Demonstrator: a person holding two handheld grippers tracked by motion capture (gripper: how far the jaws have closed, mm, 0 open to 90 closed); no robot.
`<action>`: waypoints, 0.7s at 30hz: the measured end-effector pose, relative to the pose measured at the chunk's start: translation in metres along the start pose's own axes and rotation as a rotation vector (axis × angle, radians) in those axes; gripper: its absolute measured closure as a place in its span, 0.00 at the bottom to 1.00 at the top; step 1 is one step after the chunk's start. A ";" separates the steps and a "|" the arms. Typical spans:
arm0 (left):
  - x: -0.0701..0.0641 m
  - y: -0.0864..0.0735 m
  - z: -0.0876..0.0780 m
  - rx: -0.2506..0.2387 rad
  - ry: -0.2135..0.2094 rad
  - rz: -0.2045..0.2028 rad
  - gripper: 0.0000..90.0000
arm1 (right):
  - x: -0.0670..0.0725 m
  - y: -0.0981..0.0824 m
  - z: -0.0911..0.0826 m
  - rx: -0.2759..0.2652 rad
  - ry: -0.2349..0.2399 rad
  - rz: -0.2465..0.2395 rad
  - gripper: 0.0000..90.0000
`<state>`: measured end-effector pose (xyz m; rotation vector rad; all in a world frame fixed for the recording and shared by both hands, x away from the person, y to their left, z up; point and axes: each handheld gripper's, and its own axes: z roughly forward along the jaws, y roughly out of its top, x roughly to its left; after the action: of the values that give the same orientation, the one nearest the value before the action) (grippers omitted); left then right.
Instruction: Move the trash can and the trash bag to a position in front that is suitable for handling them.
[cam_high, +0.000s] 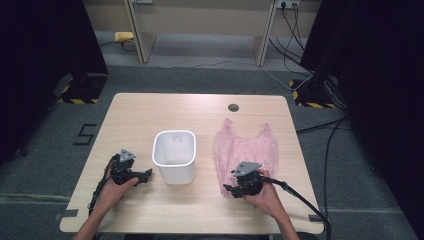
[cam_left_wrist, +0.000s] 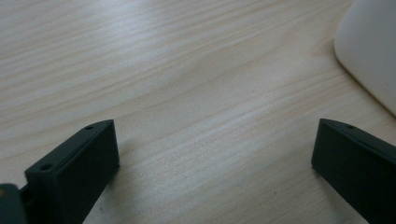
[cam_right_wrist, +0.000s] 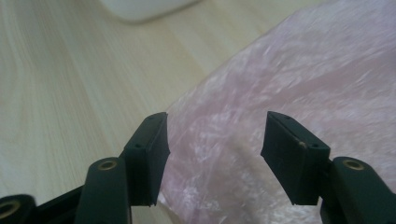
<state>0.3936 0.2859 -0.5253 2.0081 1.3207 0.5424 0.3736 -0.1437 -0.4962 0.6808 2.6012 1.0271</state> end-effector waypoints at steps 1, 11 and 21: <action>0.000 0.000 0.000 0.000 0.000 0.000 0.00 | 0.000 0.000 0.000 0.000 0.000 0.000 0.46; 0.000 0.000 0.000 0.000 0.000 -0.001 0.00 | -0.016 0.008 -0.016 -0.139 -0.098 0.291 0.32; -0.003 0.011 -0.008 -0.070 -0.064 -0.126 0.14 | -0.016 0.039 -0.006 -0.195 -0.147 0.379 0.23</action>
<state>0.3942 0.2826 -0.5123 1.8567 1.3600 0.4556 0.3979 -0.1307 -0.4634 1.1780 2.2570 1.2623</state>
